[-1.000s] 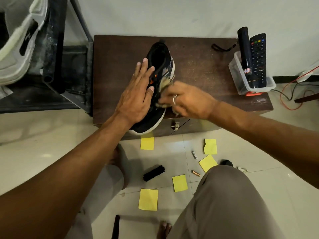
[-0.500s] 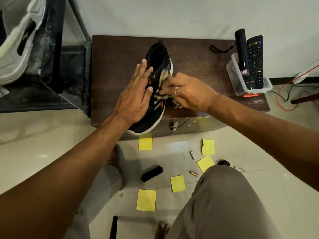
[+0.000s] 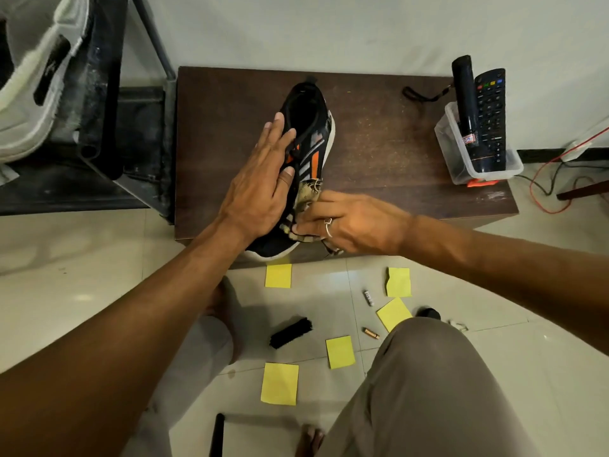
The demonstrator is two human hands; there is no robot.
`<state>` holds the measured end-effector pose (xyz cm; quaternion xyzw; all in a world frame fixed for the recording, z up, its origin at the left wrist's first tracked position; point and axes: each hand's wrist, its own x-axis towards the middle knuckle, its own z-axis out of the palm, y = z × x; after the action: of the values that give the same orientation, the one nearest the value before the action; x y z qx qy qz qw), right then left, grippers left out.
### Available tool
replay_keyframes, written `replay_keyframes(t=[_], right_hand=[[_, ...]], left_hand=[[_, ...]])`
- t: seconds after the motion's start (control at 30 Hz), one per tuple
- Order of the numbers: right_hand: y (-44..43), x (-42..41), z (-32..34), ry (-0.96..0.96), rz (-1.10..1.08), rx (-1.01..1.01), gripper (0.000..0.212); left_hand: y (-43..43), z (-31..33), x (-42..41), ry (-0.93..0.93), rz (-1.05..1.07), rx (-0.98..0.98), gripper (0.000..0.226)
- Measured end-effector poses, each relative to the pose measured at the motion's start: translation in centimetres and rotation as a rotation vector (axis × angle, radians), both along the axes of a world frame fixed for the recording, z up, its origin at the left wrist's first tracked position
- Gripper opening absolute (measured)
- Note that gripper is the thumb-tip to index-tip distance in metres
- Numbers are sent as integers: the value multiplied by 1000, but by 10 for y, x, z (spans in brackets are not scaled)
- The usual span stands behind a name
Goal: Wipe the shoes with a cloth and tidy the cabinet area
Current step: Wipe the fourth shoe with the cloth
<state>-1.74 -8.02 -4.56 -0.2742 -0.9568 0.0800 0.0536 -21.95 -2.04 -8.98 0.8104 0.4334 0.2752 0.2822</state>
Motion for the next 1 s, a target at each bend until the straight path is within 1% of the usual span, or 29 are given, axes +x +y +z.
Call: replay_keyframes(t=[0.03, 0.07, 0.17, 0.2, 0.23, 0.27, 0.33, 0.37, 0.4, 0.47, 0.53, 0.6, 0.63, 0.7, 0.77, 0.8, 0.93, 1.0], right_hand=[[5, 4, 4, 2, 16, 10, 36], [19, 10, 6, 3, -27, 43, 37], [56, 22, 8, 45, -253, 141, 35], [55, 19, 5, 68, -287, 145, 34], [46, 14, 3, 72, -268, 136, 34], [32, 8, 2, 59, -204, 105, 34], [4, 1, 5, 11, -24, 8, 35], [4, 4, 8, -15, 35, 2, 35], [15, 10, 10, -43, 46, 24, 34], [48, 23, 13, -60, -82, 103, 35], [73, 32, 14, -36, -219, 167, 38], [64, 25, 9, 31, -288, 152, 37], [48, 18, 7, 51, -279, 104, 37], [4, 3, -1, 50, -174, -15, 37], [-21, 0, -8, 47, -106, -65, 36], [-19, 3, -10, 68, -134, -74, 36], [17, 18, -10, 157, -454, 25, 39], [18, 9, -10, 225, -548, 17, 37]], left_hand=[[0, 0, 1, 1, -1, -4, 57], [0, 0, 1, 3, -1, -12, 57], [-1, 1, 1, 7, 3, -24, 57], [-1, 1, 1, 8, 6, -24, 57], [0, 2, 1, 10, 6, -24, 57], [-1, 2, 1, 10, 7, -22, 57], [-1, 3, 1, 3, 5, -18, 57], [-1, 3, 1, 0, 4, -19, 57], [-1, 3, 1, -1, 4, -23, 57], [-1, 3, 2, 5, 1, -34, 57], [-1, 2, 1, 7, 7, -33, 57], [0, 2, 1, 5, 8, -33, 57], [0, 2, 1, 2, 7, -33, 57], [0, 2, 2, -8, 8, -33, 57], [0, 2, 2, -17, 10, -33, 57], [-1, 2, 2, -21, 10, -36, 57], [-2, 3, 2, -26, 10, -49, 56], [-1, 2, 2, -30, 14, -51, 56]])
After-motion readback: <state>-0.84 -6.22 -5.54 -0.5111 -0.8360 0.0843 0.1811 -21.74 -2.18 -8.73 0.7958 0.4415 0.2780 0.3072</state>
